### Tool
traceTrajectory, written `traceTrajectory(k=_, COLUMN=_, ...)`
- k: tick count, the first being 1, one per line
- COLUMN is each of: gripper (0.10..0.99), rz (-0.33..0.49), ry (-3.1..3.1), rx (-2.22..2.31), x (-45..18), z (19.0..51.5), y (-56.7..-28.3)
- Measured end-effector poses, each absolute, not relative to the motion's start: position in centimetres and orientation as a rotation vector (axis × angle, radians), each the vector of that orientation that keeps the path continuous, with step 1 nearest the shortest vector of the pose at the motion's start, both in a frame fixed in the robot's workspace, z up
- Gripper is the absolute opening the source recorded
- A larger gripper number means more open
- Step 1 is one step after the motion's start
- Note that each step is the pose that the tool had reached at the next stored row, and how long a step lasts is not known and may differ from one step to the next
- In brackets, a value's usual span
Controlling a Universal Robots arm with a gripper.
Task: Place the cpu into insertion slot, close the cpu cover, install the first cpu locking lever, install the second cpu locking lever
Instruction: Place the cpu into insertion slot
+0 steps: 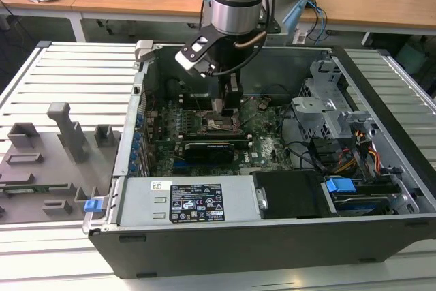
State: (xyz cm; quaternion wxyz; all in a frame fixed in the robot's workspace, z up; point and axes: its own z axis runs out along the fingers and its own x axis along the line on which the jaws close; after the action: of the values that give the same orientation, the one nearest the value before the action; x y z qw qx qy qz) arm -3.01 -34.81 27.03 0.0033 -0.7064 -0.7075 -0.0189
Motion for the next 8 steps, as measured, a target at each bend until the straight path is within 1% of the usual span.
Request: traceTrajectory(k=8, gripper=0.525, rz=-0.059, ry=-2.162, rx=-2.271, x=-3.11, z=26.01, y=-34.71)
